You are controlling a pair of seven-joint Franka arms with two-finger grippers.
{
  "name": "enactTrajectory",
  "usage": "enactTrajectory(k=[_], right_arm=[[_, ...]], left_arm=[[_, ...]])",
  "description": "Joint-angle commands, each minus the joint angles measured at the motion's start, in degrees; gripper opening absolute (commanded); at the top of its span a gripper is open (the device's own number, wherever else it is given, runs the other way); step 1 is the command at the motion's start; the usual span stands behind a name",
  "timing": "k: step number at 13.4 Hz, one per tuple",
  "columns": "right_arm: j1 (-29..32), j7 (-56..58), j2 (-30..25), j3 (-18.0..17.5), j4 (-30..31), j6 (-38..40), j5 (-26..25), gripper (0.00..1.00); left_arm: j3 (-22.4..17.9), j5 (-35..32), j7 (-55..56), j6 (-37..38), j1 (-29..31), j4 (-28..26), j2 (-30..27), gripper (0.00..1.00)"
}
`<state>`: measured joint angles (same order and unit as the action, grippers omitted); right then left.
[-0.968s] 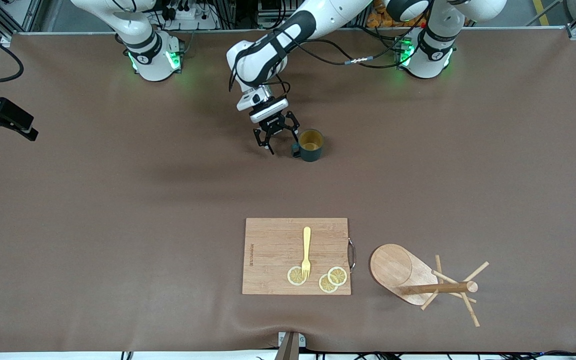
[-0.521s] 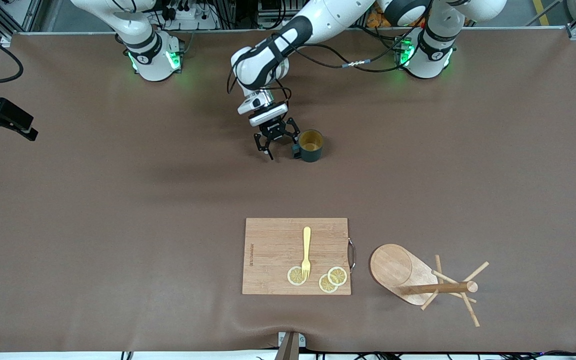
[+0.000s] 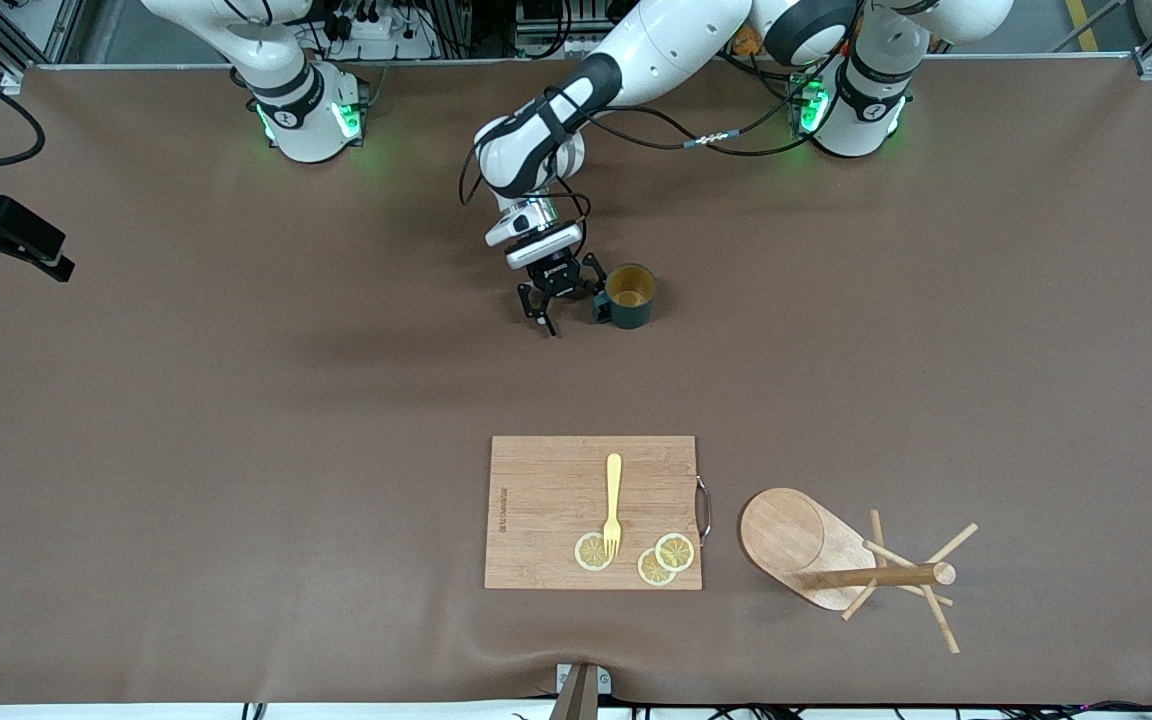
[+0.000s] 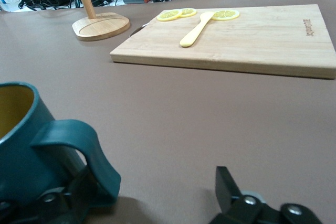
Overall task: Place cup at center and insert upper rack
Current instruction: 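Lower the left gripper onto the mug handle and close it, then lift the mug by its handle and carry it toward the wooden stand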
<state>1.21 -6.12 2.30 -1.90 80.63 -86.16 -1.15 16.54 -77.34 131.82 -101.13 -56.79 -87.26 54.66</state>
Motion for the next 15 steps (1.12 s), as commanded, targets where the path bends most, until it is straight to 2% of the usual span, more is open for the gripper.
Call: enactTrajectory(k=[1, 6, 9, 15], right_arm=[[-0.5, -0.7, 0.8, 0.6, -1.8, 1.1, -1.0, 1.00], [-0.6, -0.7, 0.8, 0.5, -1.8, 1.4, -1.0, 1.00], [-0.5, -0.7, 0.7, 0.6, -1.8, 1.8, -1.0, 1.00], [-0.5, -0.7, 0.8, 0.5, -1.7, 1.9, -1.0, 1.00]], left_arm=[[-0.4, -1.1, 1.3, -0.4, 0.3, 1.1, 0.6, 0.02], [-0.4, 0.5, 6.9, -0.4, 1.0, 1.2, -0.3, 0.00], [-0.4, 0.8, 6.7, -0.3, 1.4, 1.8, -1.5, 0.00], [0.5, 7.0, 2.3, -0.4, 5.0, 5.2, -5.9, 0.00]])
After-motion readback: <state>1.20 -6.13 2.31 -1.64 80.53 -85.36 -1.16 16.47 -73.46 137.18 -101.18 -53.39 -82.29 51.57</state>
